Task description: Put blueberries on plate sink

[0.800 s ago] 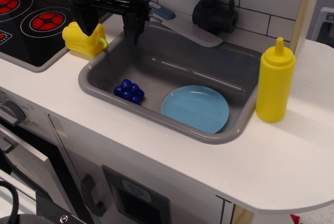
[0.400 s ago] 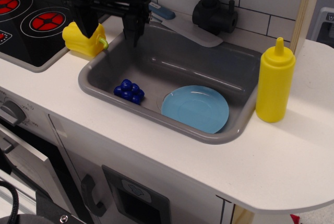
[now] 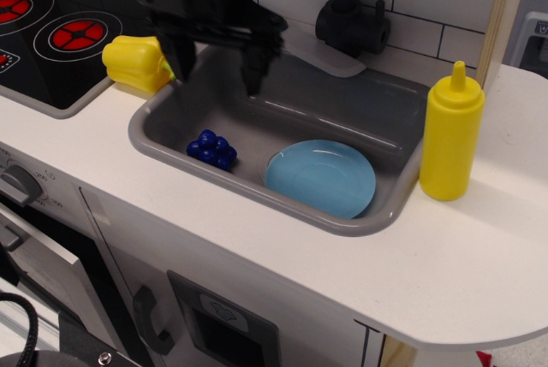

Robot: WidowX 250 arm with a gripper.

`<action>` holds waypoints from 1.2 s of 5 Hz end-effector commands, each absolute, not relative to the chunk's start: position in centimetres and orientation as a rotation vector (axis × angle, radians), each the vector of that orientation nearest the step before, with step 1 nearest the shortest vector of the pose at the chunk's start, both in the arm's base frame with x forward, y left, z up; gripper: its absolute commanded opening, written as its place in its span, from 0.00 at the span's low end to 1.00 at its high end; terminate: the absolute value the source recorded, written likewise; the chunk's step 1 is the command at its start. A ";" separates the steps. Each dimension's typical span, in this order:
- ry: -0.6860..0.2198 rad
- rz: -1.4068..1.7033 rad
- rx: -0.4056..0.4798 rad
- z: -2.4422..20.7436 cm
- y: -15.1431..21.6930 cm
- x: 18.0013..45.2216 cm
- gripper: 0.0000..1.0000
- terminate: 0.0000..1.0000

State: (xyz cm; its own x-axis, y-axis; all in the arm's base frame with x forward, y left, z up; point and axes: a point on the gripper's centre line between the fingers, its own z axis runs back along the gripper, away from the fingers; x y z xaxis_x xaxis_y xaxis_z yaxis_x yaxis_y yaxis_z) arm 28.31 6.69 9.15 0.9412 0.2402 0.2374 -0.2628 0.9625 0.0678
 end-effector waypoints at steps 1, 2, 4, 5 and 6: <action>-0.322 0.256 0.179 6.4 7.1 29.3 1.00 0.00; -0.334 0.259 0.213 5.0 7.5 29.8 1.00 0.00; -0.327 0.283 0.262 3.1 8.9 30.7 1.00 0.00; -0.316 0.278 0.278 1.7 9.3 30.5 1.00 0.00; -0.309 0.278 0.282 1.0 9.5 30.4 1.00 0.00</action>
State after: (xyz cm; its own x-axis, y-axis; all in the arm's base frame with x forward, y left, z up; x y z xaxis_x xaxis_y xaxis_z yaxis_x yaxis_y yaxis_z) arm 29.96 9.11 0.10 0.9264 0.2187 0.3067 -0.2956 0.9267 0.2320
